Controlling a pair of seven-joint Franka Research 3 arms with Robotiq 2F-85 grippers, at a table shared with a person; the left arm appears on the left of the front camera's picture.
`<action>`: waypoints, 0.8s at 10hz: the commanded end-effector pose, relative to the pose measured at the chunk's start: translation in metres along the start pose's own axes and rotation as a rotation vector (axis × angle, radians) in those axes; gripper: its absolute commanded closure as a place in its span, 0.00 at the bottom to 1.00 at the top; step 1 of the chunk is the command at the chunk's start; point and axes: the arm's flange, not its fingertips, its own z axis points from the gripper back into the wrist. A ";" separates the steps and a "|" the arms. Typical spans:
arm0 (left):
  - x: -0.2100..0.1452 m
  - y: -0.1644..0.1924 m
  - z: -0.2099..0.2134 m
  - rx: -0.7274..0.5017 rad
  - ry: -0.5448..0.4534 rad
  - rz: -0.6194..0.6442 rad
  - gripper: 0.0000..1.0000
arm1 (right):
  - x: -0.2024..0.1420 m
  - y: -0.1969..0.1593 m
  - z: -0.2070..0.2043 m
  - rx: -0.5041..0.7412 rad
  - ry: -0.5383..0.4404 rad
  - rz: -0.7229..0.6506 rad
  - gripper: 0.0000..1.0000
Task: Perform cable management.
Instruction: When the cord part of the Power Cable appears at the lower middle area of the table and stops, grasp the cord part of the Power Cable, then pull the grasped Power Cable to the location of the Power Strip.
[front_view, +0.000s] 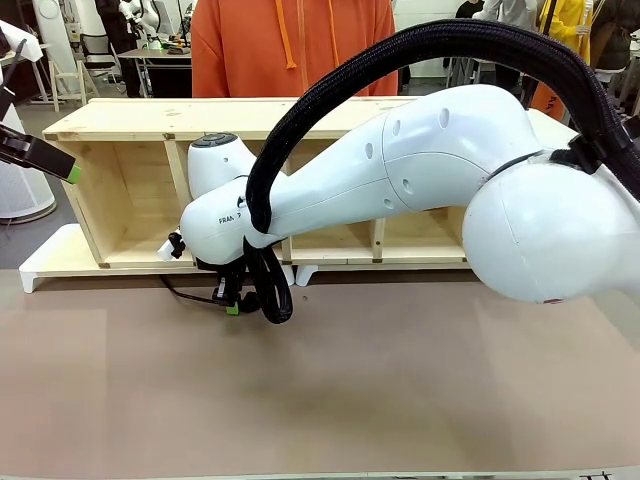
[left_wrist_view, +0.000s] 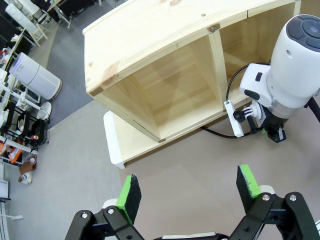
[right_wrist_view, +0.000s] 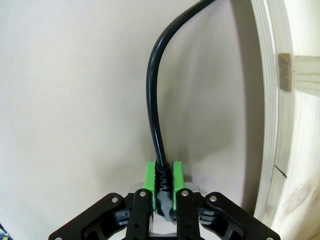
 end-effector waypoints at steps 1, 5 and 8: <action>0.001 0.001 0.000 0.008 -0.008 -0.013 0.00 | -0.001 0.002 -0.003 -0.033 0.023 -0.017 0.97; 0.001 0.001 0.000 0.008 -0.008 -0.013 0.00 | 0.002 -0.001 -0.001 -0.007 0.029 -0.002 1.00; 0.001 0.001 0.000 0.008 -0.008 -0.013 0.00 | 0.000 0.000 0.001 0.002 0.004 -0.001 1.00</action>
